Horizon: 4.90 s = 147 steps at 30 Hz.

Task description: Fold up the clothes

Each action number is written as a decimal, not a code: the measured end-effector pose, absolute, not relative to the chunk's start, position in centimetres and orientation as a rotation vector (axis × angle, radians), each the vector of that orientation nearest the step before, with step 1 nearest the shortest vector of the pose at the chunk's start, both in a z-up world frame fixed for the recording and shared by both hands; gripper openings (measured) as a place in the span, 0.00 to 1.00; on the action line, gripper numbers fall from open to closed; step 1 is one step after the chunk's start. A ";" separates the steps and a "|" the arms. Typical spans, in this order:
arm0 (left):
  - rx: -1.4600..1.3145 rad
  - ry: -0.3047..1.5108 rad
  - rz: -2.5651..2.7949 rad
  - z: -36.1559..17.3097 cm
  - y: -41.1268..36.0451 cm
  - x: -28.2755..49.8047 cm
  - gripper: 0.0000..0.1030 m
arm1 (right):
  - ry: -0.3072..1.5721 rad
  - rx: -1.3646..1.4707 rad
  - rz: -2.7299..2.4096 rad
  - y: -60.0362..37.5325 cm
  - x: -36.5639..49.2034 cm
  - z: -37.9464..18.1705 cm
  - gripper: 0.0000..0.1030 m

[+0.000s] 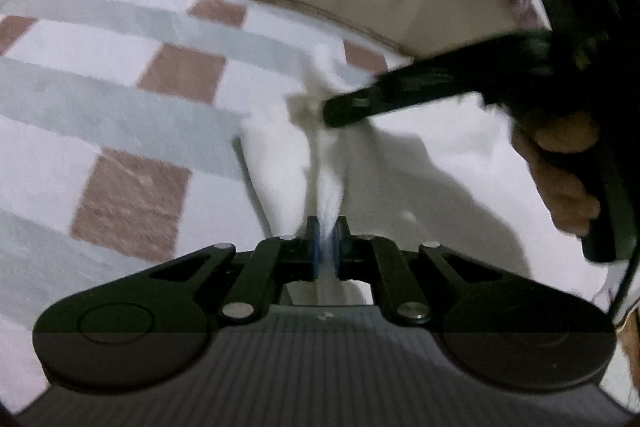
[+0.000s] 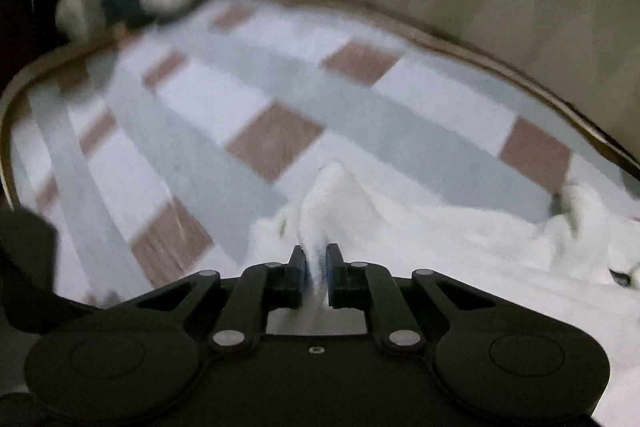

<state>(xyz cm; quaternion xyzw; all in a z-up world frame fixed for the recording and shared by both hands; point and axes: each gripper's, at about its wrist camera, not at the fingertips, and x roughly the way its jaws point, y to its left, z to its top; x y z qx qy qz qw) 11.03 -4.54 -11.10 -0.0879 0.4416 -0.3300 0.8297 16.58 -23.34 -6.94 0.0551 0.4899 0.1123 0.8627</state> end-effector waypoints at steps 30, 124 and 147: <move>-0.367 0.791 -0.664 -10.4 -3.8 13.2 0.08 | 0.802 0.366 -0.448 -54.5 -8.7 -8.7 0.47; -0.148 0.787 -0.853 -4.9 -13.6 -1.1 0.09 | 0.511 1.144 -0.373 -51.3 -26.3 -16.9 0.61; -0.282 1.247 -0.745 -11.2 -19.3 3.5 0.11 | 0.342 0.510 -0.148 -46.4 -14.0 -3.4 0.22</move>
